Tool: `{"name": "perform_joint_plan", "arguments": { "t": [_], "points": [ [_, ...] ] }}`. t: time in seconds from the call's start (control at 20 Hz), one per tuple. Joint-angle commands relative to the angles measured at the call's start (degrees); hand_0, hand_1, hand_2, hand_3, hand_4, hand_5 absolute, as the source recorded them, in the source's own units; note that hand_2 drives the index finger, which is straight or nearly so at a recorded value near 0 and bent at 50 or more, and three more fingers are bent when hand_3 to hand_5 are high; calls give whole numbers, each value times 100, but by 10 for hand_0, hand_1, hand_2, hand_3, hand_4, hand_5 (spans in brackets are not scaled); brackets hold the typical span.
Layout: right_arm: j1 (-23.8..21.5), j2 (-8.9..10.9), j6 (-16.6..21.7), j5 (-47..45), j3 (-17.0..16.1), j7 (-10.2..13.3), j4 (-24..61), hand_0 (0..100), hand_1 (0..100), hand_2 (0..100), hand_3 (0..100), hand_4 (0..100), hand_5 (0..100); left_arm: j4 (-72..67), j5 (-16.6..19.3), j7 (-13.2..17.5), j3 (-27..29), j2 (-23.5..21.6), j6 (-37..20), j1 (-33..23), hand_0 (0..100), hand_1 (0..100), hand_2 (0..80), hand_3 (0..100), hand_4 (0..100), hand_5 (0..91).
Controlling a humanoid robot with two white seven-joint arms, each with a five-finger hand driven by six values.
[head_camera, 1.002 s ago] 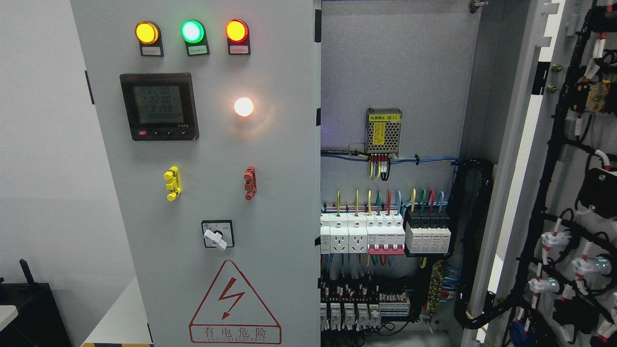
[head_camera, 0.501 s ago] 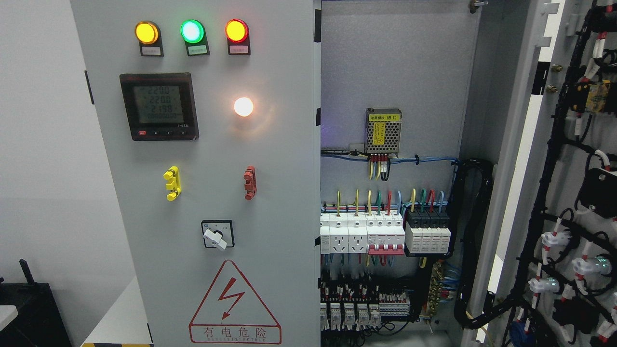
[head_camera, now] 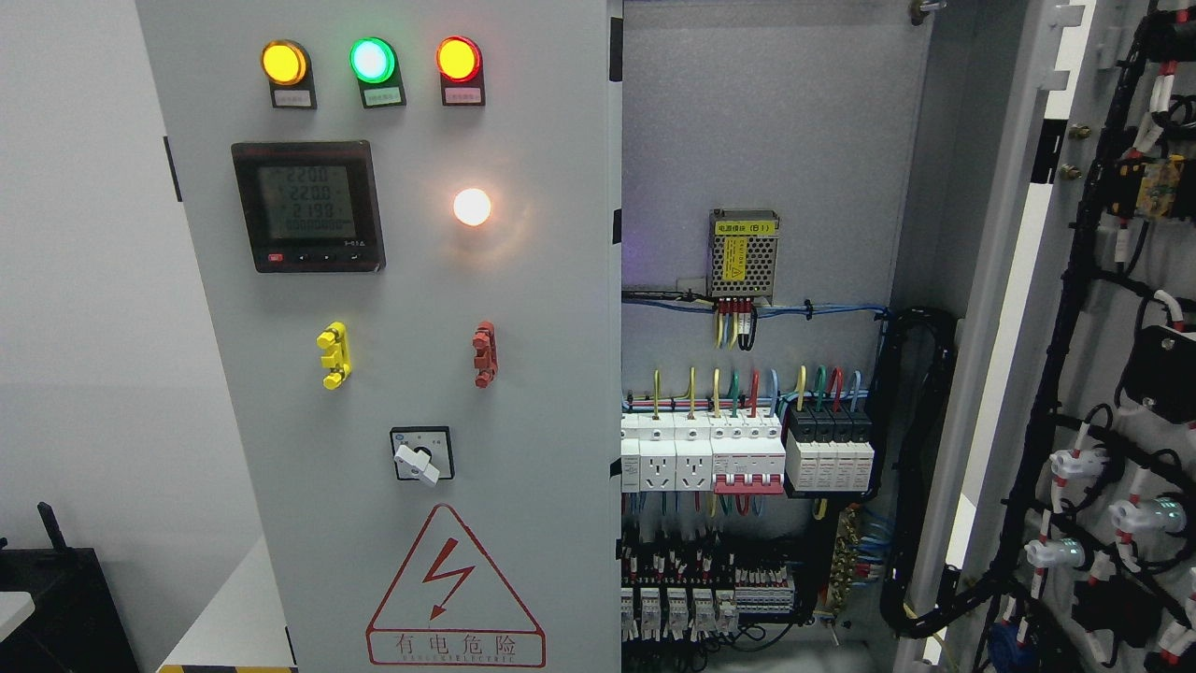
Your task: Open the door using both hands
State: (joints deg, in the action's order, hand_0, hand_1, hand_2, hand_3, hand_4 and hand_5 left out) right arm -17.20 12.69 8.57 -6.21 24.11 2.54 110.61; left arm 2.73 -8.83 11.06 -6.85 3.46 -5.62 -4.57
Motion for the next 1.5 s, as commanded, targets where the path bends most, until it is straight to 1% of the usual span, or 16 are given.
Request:
{"name": "perform_joint_plan", "arguments": {
  "t": [0.0,0.1,0.2,0.3,0.35,0.55,0.75,0.8,0.9,1.05,1.2,1.3,1.45],
  "points": [
    [577,-434,-74,-3,-389,-8,-4,107,0,0,0,0,0,9,4,2,9,14,0,0,0,0,0,0,32,0],
    [744,-522,-145,-3,-442,-8,-31,107,0,0,0,0,0,9,-5,2,9,14,0,0,0,0,0,0,32,0],
    [894,-531,-276,-3,-442,-8,-83,107,0,0,0,0,0,9,-5,2,9,14,0,0,0,0,0,0,32,0],
    [999,-531,-513,-3,-442,-8,-101,107,0,0,0,0,0,9,-5,2,9,14,0,0,0,0,0,0,32,0],
    [1078,-531,-549,-3,-442,-17,-136,107,0,0,0,0,0,9,-5,2,9,14,0,0,0,0,0,0,32,0],
    [1465,-531,-558,-37,-451,-8,-434,107,0,0,0,0,0,9,-5,2,9,14,0,0,0,0,0,0,32,0],
    [1650,-540,-593,-125,-451,-8,-505,107,0,0,0,0,0,9,-5,2,9,14,-9,0,0,0,0,0,32,0],
    [1685,-575,-620,-178,-442,-8,-505,107,0,0,0,0,0,9,-5,2,9,14,0,0,0,0,0,0,32,0],
    [1808,-628,-777,-292,-425,-8,-505,107,0,0,0,0,0,9,-5,2,9,14,0,0,0,0,0,0,32,0],
    [1992,-637,-945,-363,-354,-8,-567,107,0,0,0,0,0,9,-5,2,9,14,0,0,0,0,0,0,32,0],
    [2168,-637,-954,-363,-372,-17,-760,107,0,0,0,0,0,9,-5,2,9,14,0,0,0,0,0,0,31,0],
    [2195,-628,-963,-372,-354,-25,-786,107,0,0,0,0,0,9,-5,2,9,14,-9,0,0,0,0,0,31,0],
    [2361,-628,-963,-529,-240,-25,-935,107,0,0,0,0,0,9,4,2,9,14,0,0,0,0,0,0,31,0]
  ]
}}
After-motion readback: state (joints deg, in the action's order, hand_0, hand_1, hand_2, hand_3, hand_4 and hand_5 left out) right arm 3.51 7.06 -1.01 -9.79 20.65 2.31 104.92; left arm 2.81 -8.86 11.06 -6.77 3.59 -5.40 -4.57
